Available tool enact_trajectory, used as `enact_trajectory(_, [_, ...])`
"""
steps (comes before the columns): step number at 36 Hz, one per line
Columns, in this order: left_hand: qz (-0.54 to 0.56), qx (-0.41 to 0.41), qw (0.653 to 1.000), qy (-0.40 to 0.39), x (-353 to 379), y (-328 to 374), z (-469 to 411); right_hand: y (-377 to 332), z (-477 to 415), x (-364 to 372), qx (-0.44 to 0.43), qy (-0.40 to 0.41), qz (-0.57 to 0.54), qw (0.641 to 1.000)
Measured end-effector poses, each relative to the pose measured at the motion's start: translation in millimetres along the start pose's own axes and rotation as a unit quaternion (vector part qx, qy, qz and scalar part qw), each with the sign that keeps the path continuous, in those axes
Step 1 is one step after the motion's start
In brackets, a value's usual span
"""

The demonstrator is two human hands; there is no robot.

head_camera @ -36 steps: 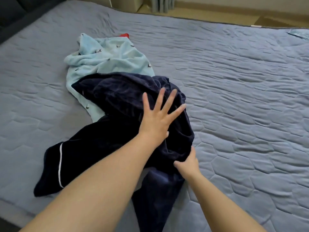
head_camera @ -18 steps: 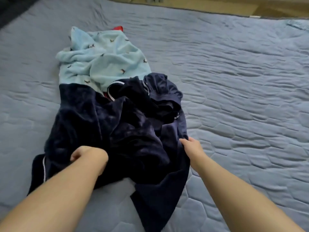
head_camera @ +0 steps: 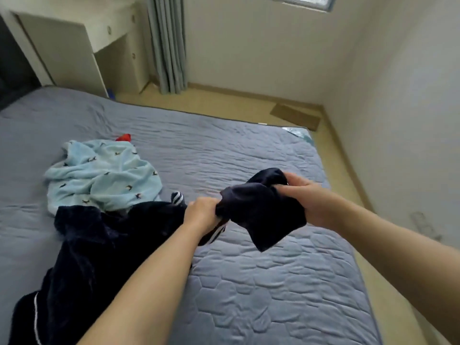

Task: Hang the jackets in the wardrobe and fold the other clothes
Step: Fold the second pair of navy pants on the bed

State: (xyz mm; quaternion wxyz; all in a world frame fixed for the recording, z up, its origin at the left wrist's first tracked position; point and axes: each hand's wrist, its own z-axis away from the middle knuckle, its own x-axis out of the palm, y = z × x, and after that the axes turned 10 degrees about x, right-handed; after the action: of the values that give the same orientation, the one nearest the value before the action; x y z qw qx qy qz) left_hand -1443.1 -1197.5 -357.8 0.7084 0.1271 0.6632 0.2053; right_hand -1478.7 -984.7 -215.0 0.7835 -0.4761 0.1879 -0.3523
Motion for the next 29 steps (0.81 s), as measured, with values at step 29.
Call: enact_trajectory(29, [0.485,0.168,0.858,0.026,-124.0,346.5,242.3,35.6,250.0,-129.9,0.085,0.179,-0.432,0.880])
